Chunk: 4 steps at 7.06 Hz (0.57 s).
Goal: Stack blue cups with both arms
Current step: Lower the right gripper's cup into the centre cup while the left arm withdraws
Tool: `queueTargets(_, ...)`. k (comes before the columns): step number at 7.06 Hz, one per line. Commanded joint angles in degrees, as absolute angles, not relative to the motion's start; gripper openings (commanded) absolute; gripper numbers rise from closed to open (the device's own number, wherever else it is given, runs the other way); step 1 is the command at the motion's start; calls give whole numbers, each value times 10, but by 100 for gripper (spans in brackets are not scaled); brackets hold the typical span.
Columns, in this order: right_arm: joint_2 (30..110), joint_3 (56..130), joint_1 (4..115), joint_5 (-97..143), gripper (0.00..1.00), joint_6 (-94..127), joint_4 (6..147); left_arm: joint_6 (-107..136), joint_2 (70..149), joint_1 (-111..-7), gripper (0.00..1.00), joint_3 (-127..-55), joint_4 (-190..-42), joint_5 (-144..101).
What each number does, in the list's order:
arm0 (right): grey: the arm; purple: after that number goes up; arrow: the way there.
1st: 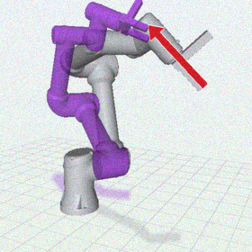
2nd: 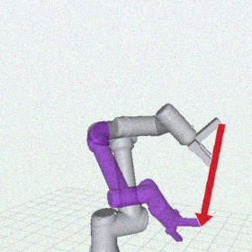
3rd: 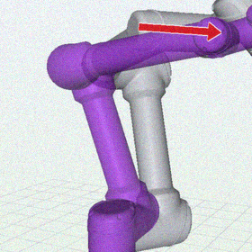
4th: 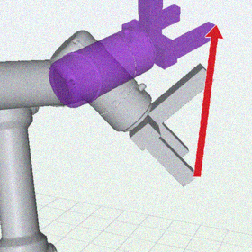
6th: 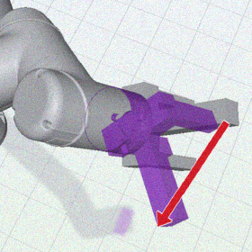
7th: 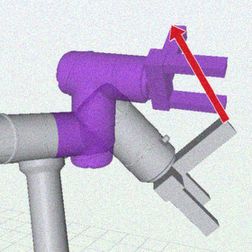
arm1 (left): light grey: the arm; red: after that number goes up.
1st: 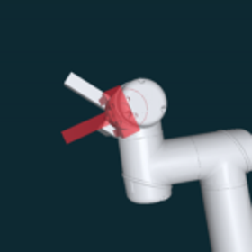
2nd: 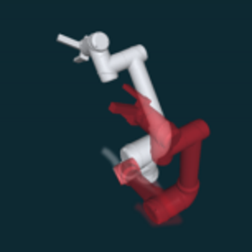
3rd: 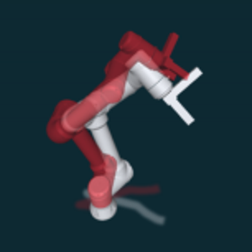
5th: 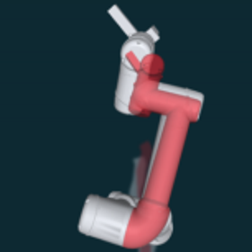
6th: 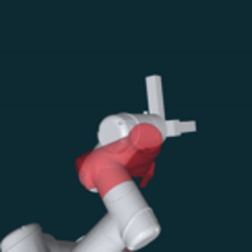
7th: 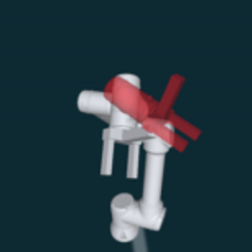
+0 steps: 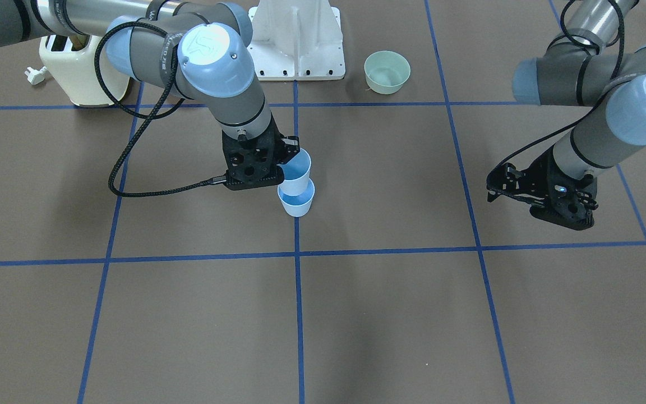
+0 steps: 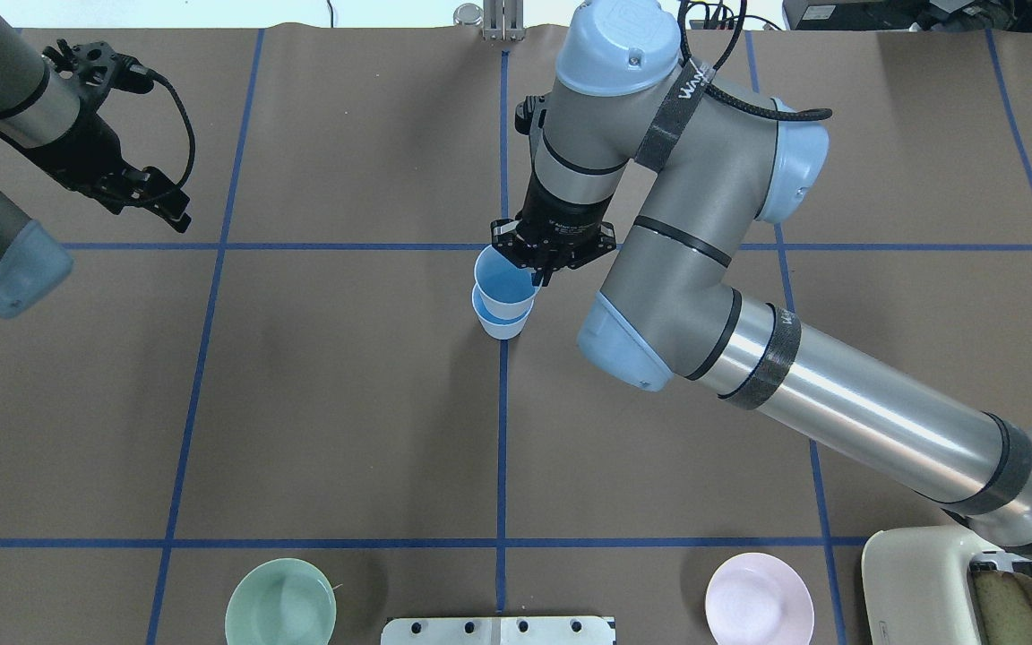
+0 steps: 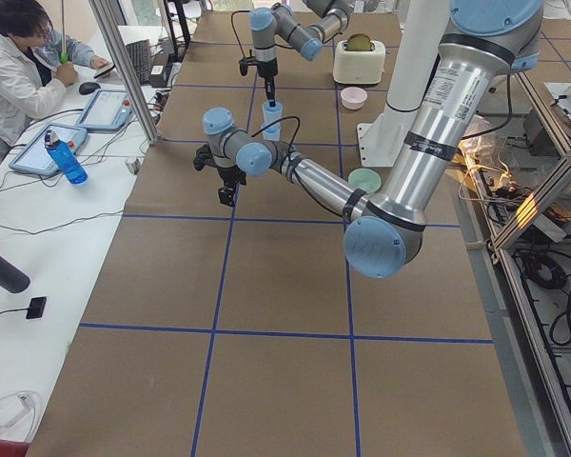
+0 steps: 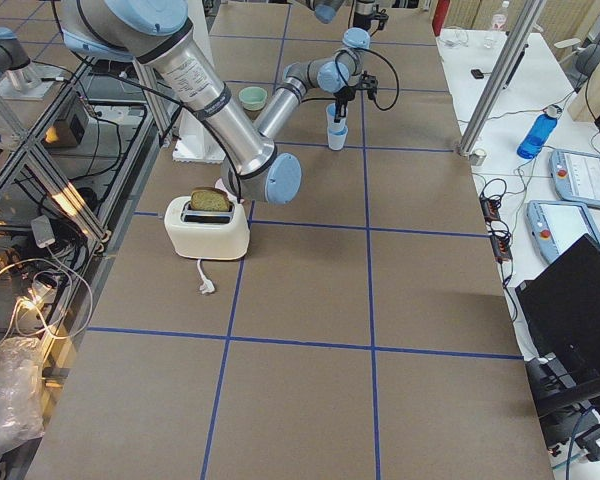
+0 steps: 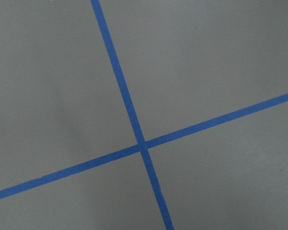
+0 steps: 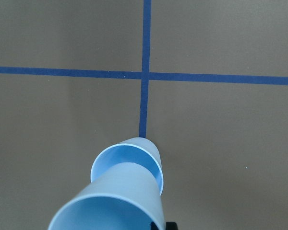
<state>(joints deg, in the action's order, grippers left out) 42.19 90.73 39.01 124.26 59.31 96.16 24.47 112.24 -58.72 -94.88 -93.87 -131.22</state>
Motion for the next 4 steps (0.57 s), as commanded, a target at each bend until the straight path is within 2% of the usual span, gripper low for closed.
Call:
queueTargets(1, 423, 906, 386, 1238, 12, 592, 956, 244, 1122, -587, 97, -949, -939, -1313)
queueTargets(4, 424, 904, 384, 1234, 12, 592, 953, 244, 1122, -587, 97, -949, -940, -1313)
